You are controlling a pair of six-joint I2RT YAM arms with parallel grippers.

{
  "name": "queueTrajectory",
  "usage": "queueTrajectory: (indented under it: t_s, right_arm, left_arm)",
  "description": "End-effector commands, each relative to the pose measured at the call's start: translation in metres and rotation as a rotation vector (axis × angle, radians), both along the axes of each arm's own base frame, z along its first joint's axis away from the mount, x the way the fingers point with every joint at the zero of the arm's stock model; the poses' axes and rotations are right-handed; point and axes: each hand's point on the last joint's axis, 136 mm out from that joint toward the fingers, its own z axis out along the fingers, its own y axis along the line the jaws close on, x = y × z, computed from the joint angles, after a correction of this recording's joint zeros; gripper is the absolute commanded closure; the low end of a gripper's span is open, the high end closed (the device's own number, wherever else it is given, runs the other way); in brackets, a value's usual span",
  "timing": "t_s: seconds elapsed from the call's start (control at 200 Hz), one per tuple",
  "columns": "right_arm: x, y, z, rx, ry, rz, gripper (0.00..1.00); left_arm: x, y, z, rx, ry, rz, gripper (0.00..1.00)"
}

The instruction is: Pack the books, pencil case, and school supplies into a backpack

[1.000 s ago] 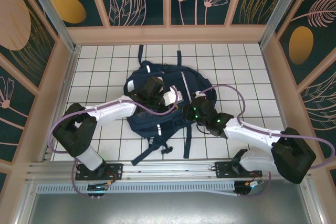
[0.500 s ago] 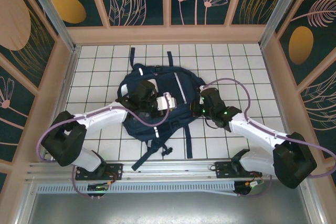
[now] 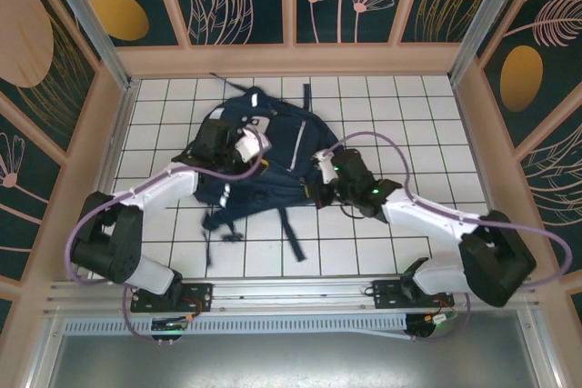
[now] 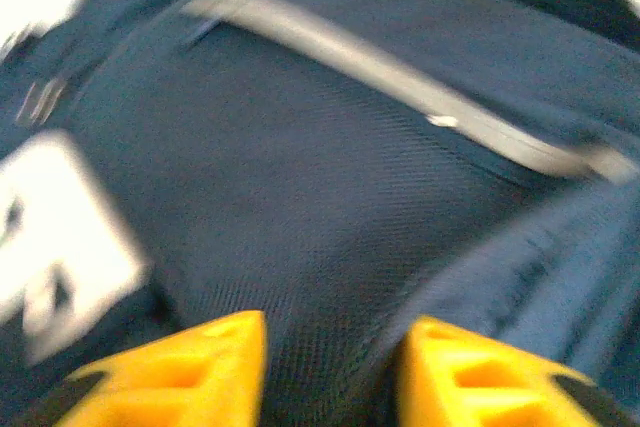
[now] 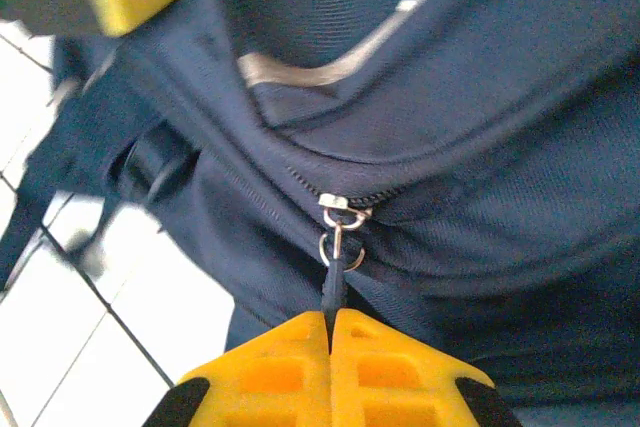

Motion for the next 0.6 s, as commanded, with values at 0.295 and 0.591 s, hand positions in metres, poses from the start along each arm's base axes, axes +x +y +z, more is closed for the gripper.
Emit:
queueTrajectory:
  t_s: [0.295,0.591]
  right_arm:
    - [-0.014,0.082,-0.027,-0.01,0.036,0.14,1.0]
    - [-0.025,0.101,-0.027,-0.003,0.012,0.207,1.0]
  left_arm:
    - [-0.013,0.041,0.021,-0.499,0.48,0.639,0.01]
    - [-0.044,0.03,-0.043,-0.466,0.828,0.767,0.08]
